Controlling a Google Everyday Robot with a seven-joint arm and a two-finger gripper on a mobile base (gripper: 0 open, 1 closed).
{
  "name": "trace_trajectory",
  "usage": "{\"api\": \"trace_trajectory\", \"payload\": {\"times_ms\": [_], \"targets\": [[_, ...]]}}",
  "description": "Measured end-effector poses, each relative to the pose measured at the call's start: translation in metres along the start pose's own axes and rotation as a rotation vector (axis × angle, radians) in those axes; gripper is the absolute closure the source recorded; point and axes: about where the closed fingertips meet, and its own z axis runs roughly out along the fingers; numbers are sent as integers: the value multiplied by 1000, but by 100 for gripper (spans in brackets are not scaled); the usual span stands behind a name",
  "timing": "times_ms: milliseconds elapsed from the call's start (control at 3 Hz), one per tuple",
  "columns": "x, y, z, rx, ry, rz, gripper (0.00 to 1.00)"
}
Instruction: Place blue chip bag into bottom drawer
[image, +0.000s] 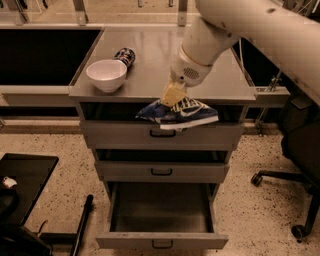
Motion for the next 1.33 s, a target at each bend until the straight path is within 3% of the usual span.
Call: {"api": "trace_trajectory", "payload": {"times_ms": [333, 667, 1000, 1333], "targets": [[32, 54, -56, 11, 12, 115, 100], [55, 81, -82, 15, 14, 186, 100], [83, 106, -89, -4, -47, 242, 100], [83, 106, -89, -4, -47, 241, 100]]}}
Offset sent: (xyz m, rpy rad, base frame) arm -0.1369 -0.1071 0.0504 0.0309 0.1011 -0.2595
